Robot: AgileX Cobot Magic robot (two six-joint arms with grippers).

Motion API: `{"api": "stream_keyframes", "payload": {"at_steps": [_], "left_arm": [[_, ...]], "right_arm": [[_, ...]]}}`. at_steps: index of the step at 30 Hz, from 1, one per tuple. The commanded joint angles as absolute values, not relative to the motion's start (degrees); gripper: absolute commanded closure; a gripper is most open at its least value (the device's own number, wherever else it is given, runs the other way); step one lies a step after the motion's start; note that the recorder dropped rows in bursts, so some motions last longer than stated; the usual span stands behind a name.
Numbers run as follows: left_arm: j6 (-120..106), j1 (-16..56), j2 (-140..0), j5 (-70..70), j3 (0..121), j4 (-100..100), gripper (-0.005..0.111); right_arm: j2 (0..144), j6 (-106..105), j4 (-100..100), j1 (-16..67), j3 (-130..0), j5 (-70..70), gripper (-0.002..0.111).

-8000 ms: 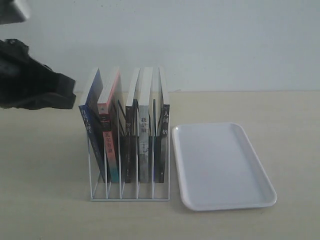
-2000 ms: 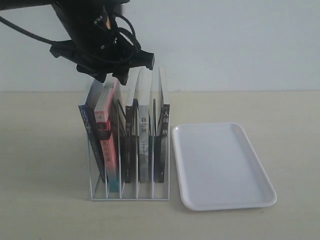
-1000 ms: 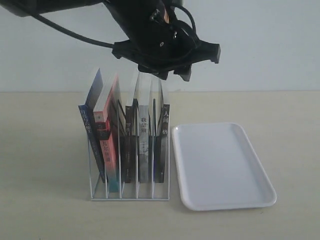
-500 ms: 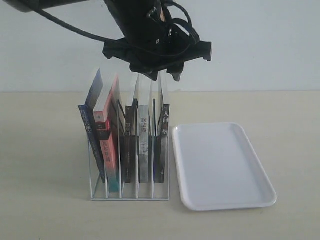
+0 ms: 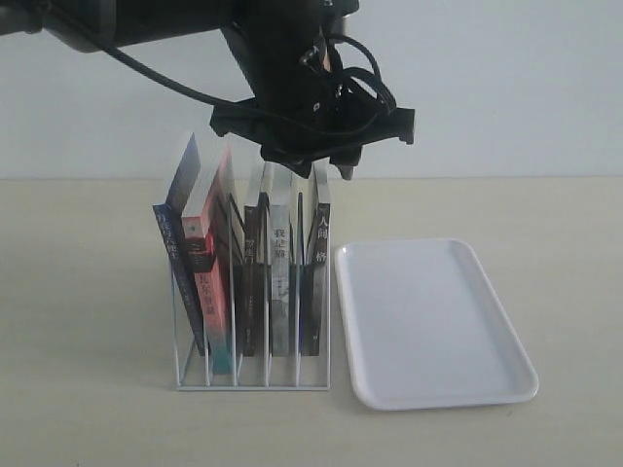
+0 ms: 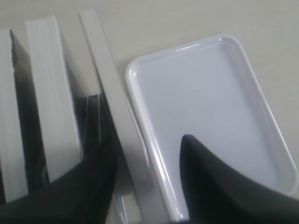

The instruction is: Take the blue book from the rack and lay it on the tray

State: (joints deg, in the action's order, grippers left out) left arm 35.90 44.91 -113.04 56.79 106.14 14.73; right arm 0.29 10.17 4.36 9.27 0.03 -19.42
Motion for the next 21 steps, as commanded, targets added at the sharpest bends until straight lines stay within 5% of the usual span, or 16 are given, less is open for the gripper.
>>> {"api": "stream_keyframes", "payload": {"at_steps": [1,21], "left_arm": [[36.6,45.1,-113.5,57.5,106.5,14.6,0.066],[38.1,45.1,-115.6,58.1,106.5,15.4,0.066]], "right_arm": [[0.0,9.9,4.2,9.1,0.0,-18.9,0.108],[0.0,9.9,4.2,9.1,0.0,-18.9,0.108]]}}
